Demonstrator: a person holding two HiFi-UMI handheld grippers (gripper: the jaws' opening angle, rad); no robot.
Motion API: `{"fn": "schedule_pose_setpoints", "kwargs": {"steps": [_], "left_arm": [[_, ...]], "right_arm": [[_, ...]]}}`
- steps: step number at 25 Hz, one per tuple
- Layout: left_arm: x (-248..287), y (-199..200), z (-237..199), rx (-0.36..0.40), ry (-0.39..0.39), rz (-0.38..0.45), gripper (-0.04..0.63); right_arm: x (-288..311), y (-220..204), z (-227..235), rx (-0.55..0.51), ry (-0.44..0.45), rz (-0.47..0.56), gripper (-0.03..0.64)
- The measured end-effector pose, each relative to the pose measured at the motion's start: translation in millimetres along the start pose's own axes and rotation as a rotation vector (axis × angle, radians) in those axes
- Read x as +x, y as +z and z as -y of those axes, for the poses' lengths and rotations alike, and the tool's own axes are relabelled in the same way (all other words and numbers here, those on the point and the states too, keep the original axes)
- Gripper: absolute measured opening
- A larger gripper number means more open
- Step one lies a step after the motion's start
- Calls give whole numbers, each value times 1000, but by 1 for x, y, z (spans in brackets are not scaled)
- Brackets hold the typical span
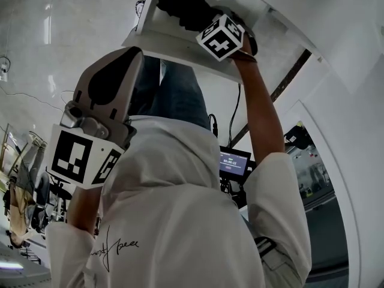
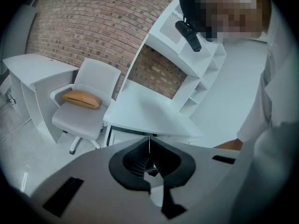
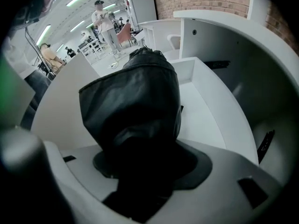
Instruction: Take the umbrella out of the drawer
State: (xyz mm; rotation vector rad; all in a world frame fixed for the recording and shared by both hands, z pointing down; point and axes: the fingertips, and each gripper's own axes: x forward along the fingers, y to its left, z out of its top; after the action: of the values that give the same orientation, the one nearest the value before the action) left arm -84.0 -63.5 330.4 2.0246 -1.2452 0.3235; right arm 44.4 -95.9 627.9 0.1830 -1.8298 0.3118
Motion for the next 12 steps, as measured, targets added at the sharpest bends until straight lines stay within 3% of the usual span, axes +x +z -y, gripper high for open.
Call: {"fn": "schedule_pose_setpoints", "kwargs": {"steps": [6,12], "left_arm": [[-7,1,0,16,9,14,17],[-13,-2,9,30,11,32,17]], "right_arm": [[-10,1,-7,-9,0,10,249],[-22,1,-11,57,-5,60,249]]}}
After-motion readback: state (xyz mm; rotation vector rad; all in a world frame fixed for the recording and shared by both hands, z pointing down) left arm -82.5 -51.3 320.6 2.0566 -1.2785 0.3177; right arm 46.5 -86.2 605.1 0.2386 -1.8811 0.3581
